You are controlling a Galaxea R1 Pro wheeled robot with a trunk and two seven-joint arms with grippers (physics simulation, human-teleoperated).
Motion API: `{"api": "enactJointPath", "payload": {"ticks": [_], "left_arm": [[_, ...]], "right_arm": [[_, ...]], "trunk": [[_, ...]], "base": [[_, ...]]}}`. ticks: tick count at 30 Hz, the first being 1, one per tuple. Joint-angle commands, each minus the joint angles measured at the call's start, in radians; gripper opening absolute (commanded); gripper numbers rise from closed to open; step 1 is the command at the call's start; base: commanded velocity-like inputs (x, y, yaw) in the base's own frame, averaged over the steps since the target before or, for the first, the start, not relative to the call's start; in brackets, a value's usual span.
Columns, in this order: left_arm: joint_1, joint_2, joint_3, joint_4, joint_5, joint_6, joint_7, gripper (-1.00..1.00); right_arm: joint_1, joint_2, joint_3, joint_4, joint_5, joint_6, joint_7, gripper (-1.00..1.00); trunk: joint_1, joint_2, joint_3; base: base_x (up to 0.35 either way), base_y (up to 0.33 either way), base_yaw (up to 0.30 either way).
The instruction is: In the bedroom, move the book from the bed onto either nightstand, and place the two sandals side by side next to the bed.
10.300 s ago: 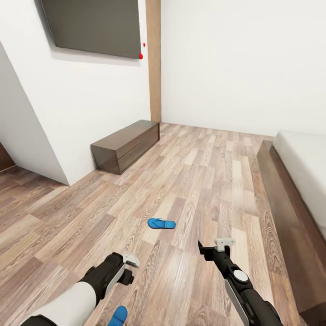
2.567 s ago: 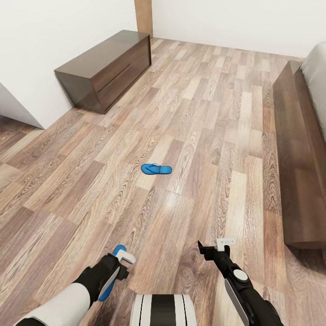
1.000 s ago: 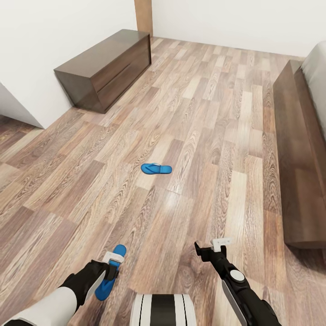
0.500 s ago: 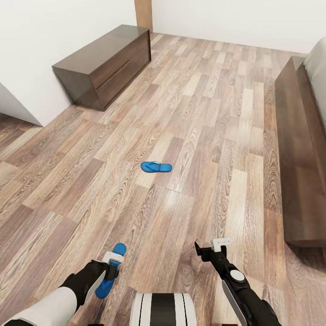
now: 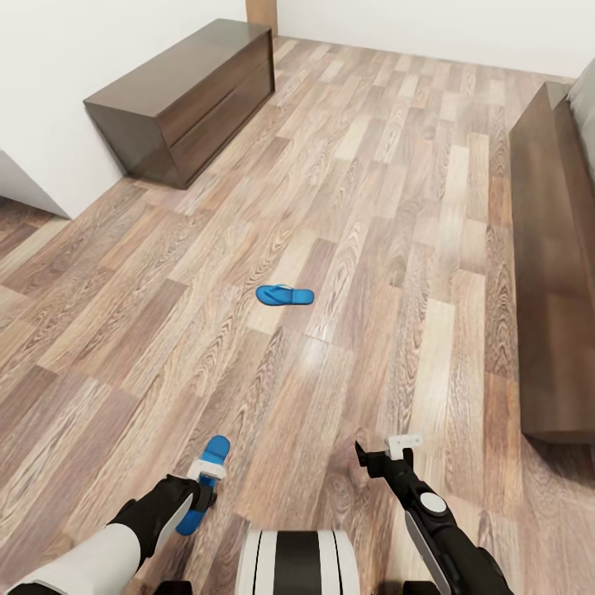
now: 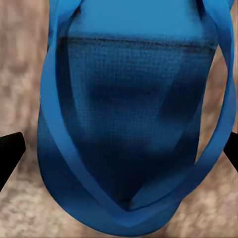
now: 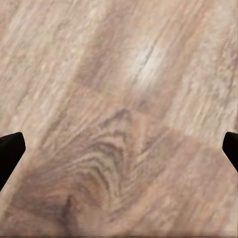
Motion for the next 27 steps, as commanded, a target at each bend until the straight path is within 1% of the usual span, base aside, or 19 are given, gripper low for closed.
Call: {"api": "enactJointPath", "payload": {"ticks": [1,6,25,26,27], "left_arm": [[0.000,0.001,-0.008,-0.002,0.010,0.006,0.005,1.00],[0.000,0.001,-0.008,-0.003,0.010,0.006,0.005,1.00],[0.000,0.003,-0.009,-0.002,0.008,0.006,0.005,1.00],[0.000,0.003,-0.009,-0.003,0.008,0.006,0.006,-1.00],[0.000,0.003,-0.009,-0.002,0.008,0.006,0.006,-1.00]], "right_arm": [[0.000,-0.001,0.002,-0.002,-0.009,0.005,0.001,1.00],[0.000,-0.001,0.002,-0.002,-0.009,0.004,0.001,1.00],[0.000,-0.001,0.000,-0.002,-0.009,0.004,0.001,1.00],[0.000,-0.001,0.000,-0.002,-0.009,0.004,0.001,1.00],[0.000,-0.001,0.000,-0.002,-0.009,0.004,0.001,1.00]], "trunk": [[0.000,0.000,-0.005],[0.002,-0.002,-0.024],[0.002,-0.002,-0.024],[0.002,-0.002,-0.024],[0.002,-0.002,-0.024]], "base": [[0.000,0.000,0.000],[0.000,0.000,0.000],[0.000,0.000,0.000],[0.000,0.000,0.000],[0.000,0.000,0.000]]}}
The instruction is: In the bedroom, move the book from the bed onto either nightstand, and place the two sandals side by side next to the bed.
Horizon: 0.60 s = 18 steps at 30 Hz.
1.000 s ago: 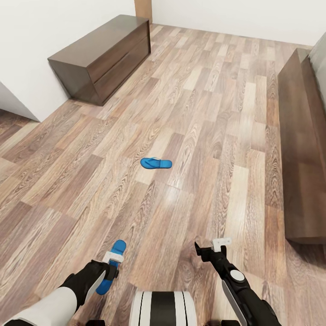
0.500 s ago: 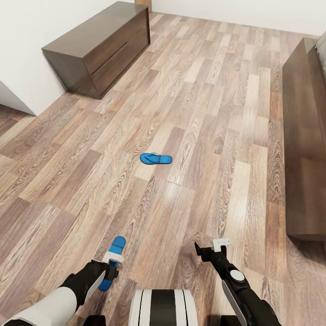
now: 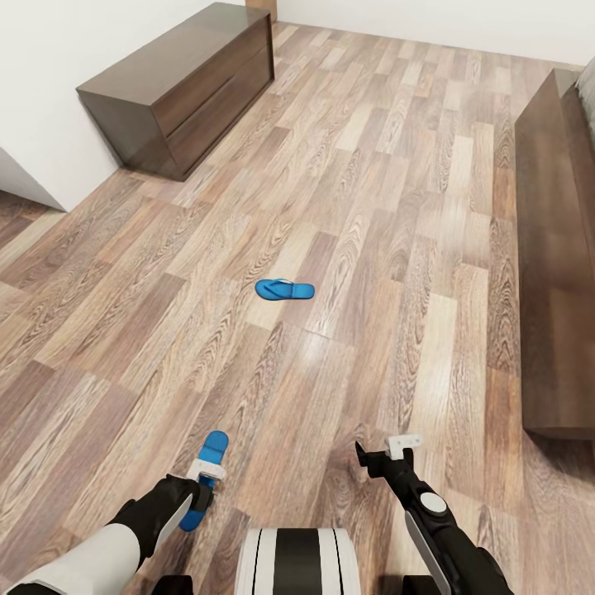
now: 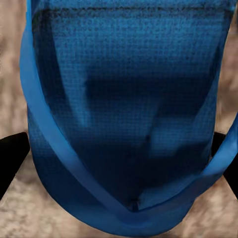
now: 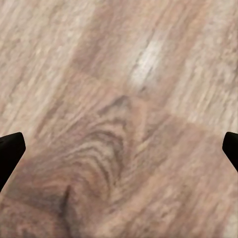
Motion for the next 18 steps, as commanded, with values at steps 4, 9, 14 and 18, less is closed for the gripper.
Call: {"api": "enactJointPath", "payload": {"ticks": [4,9,14,18], "left_arm": [[0.000,0.001,-0.008,-0.002,0.009,0.006,0.007,-1.00],[0.000,0.001,-0.007,-0.003,0.009,0.006,0.009,-1.00],[0.000,0.001,-0.007,-0.003,0.010,0.006,0.004,-1.00],[0.000,0.001,-0.007,-0.003,0.010,0.006,0.003,-1.00]], "right_arm": [[0.000,-0.001,0.002,-0.001,-0.009,0.005,0.001,1.00],[0.000,-0.001,0.002,-0.003,-0.009,0.005,0.001,1.00],[0.000,-0.001,0.002,-0.002,-0.009,0.005,0.001,1.00],[0.000,-0.001,0.001,-0.001,-0.009,0.005,0.001,1.00]], "trunk": [[0.000,0.000,-0.001],[0.000,0.000,-0.001],[-0.002,0.001,0.015],[-0.004,0.002,0.030]], "base": [[0.000,0.000,0.000],[0.000,0.000,0.000],[0.000,0.000,0.000],[0.000,0.000,0.000]]}}
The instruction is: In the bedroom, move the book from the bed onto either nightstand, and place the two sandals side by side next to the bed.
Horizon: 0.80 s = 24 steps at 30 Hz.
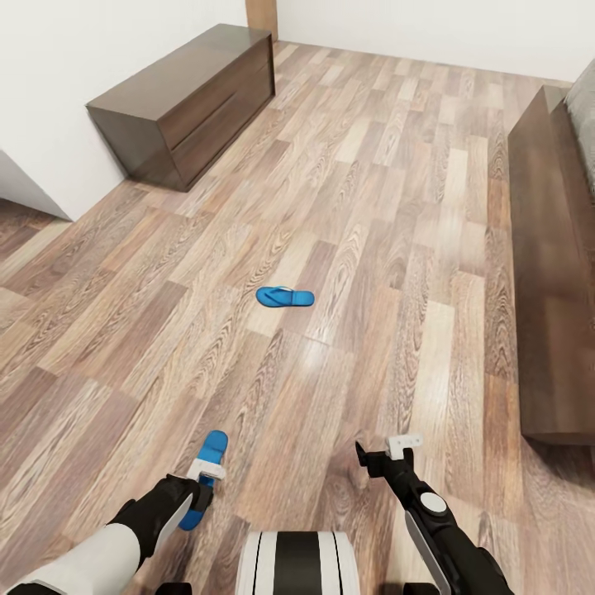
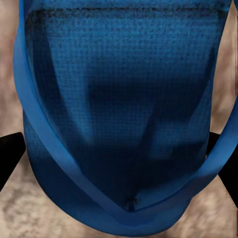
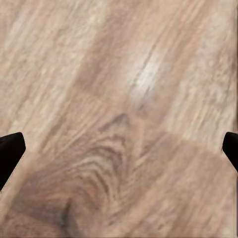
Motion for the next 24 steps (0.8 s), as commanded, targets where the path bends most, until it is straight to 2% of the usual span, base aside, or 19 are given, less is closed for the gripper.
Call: {"api": "enactJointPath", "payload": {"ticks": [1,24], "left_arm": [[0.000,0.001,-0.008,-0.003,0.009,0.006,0.004,-1.00],[0.000,0.002,-0.007,-0.008,0.010,0.006,0.005,-1.00]], "right_arm": [[0.000,-0.001,0.002,-0.002,-0.009,0.005,0.001,1.00],[0.000,-0.001,0.000,-0.017,-0.013,0.015,0.002,1.00]], "trunk": [[-0.001,0.000,0.003],[-0.011,0.005,0.092]], "base": [[0.000,0.000,0.000],[0.000,0.000,0.000]]}}
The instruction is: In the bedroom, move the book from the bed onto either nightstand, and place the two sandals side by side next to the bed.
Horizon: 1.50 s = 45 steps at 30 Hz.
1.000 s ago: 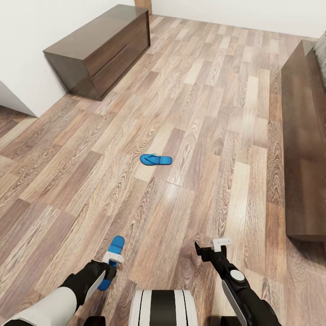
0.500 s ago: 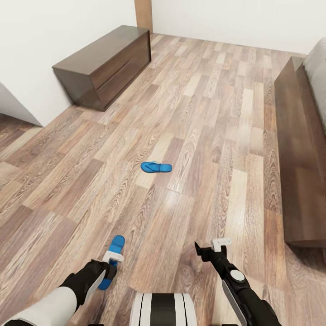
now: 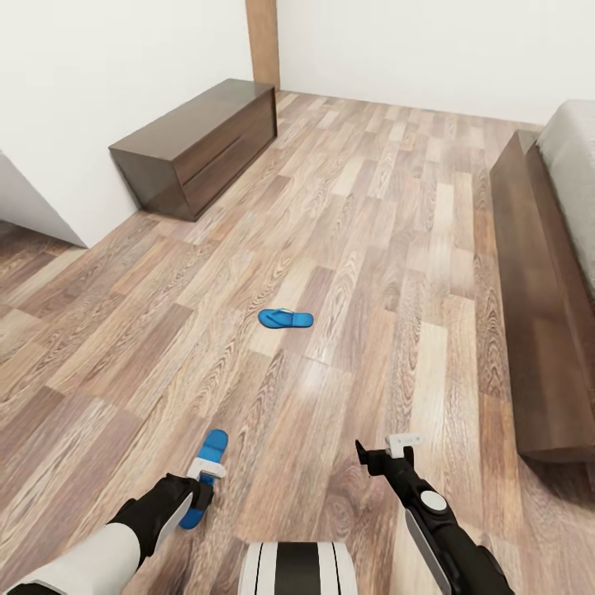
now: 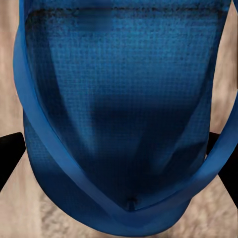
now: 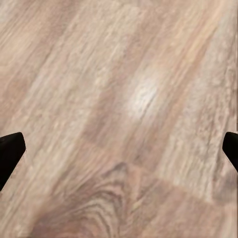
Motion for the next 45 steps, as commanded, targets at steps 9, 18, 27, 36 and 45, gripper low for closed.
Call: {"api": "enactJointPath", "payload": {"ticks": [9,18,27,36,45], "left_arm": [[0.000,0.000,-0.008,-0.002,0.009,0.006,0.005,-1.00],[0.000,0.000,-0.008,-0.002,0.009,0.006,0.006,-1.00],[0.000,0.000,-0.008,-0.002,0.009,0.006,0.005,-1.00],[0.000,0.000,-0.008,-0.002,0.009,0.008,0.004,-1.00],[0.000,0.000,-0.008,-0.001,0.011,0.008,0.004,-1.00]], "right_arm": [[0.000,-0.001,0.001,-0.011,-0.013,0.007,0.002,1.00],[0.000,-0.001,0.000,-0.011,-0.013,0.008,0.002,1.00],[0.000,-0.001,0.000,-0.013,-0.015,0.007,0.002,1.00],[0.000,-0.001,0.000,-0.013,-0.015,0.007,0.002,1.00],[0.000,-0.001,0.000,-0.013,-0.015,0.008,0.002,1.00]], "trunk": [[-0.004,0.002,0.034],[-0.008,0.004,0.069],[-0.012,0.006,0.104],[-0.016,0.008,0.139],[-0.020,0.010,0.173]], "base": [[0.000,0.000,0.001],[0.000,0.000,0.207],[0.000,0.000,0.030],[0.221,0.000,0.000],[0.279,0.025,0.065]]}}
